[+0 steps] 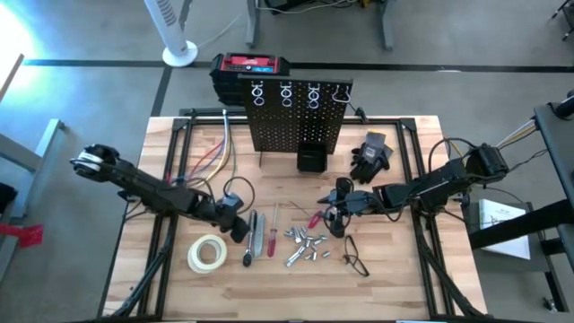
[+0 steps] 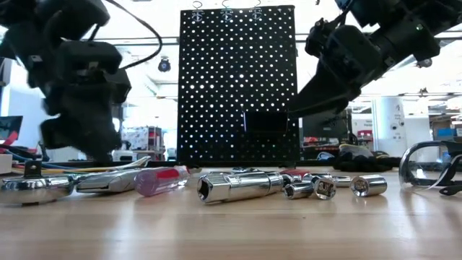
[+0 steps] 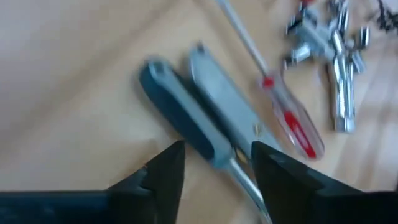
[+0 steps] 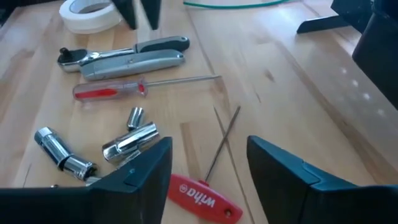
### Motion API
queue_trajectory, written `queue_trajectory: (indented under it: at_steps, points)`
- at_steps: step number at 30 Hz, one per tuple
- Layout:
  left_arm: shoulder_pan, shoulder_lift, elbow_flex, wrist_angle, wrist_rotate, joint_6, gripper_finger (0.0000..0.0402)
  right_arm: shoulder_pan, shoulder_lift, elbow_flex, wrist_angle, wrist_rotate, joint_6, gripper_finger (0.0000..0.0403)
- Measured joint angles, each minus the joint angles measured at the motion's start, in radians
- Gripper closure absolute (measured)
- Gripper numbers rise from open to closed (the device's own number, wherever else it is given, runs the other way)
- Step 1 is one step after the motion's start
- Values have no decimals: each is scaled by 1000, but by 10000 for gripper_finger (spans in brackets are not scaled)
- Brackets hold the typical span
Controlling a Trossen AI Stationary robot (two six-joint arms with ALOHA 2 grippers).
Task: Hang tools onto peg board
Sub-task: Hang the ratchet wrench on the peg board
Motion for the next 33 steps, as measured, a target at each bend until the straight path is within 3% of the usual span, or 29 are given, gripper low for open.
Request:
queue_trajectory:
  at_steps: [7,17,21,30,33]
  points:
    - [-60,116,96,-30,63,-156,183,0,-2,4,-3,26,73,189]
    - [-65,346,310,-326,62,-136,192,5,-2,4,-44,25,95,189]
    - [-68,404,369,-376,54,-104,230,5,-2,4,-84,25,107,188]
    - [-75,465,404,-469,16,-55,365,5,-2,4,-84,26,106,197]
    - [-75,453,410,-477,3,-9,372,5,-2,4,-84,26,106,197]
